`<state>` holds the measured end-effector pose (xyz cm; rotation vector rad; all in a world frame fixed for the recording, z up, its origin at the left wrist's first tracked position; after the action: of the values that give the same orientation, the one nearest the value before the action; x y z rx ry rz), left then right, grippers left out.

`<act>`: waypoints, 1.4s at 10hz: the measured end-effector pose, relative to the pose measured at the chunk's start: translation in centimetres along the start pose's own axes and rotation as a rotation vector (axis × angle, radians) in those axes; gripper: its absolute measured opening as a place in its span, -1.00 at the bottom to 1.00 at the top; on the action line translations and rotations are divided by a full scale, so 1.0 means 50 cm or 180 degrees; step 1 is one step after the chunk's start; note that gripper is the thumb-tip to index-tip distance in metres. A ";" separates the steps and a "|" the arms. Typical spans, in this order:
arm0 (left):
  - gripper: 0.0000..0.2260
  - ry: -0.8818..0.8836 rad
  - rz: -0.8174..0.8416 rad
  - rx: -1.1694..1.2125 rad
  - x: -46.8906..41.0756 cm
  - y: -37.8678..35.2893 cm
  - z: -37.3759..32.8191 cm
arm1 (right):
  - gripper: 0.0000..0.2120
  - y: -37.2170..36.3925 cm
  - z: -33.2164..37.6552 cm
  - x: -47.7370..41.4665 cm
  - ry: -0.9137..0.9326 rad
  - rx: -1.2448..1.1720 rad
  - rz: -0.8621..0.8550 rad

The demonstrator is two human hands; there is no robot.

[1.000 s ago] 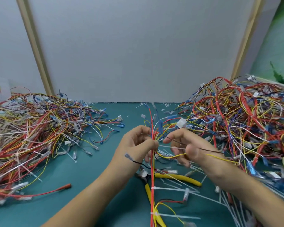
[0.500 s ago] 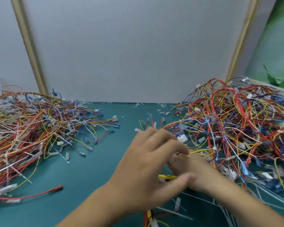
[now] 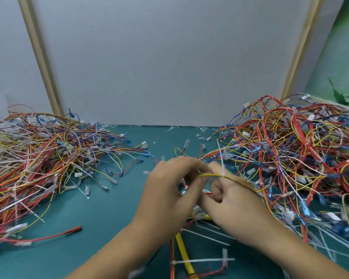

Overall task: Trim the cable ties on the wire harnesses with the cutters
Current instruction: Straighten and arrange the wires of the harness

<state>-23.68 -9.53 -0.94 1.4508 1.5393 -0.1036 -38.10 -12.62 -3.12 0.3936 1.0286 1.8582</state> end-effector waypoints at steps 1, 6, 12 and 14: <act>-0.91 0.0211 -0.0003 0.0073 -0.005 0.004 0.016 | -0.78 0.024 0.021 0.002 0.0727 -0.1362 -0.0435; -0.73 -0.0098 0.0629 -0.0665 0.008 -0.015 0.018 | -0.75 0.033 0.001 -0.002 0.0990 -0.1530 -0.0962; -0.99 0.0108 -0.0306 0.0315 0.003 0.005 0.015 | -0.85 0.046 0.027 0.006 0.1188 -0.0386 -0.0796; -0.90 0.0940 0.0318 0.1787 -0.002 -0.016 0.034 | -0.83 0.042 0.022 0.001 0.0957 -0.0311 -0.0601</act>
<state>-23.35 -10.92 -2.17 2.0550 1.7550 -0.2907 -38.63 -12.48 -0.82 -0.0431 1.1261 1.8207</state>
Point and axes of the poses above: each hand's wrist, its own x-axis away from the middle knuckle, its own y-axis out of the back of the hand, z = x × y, the point moved 3 cm from there along -x, towards the middle knuckle, and after that the axes turned 11 degrees about z, right-handed, at the moved point
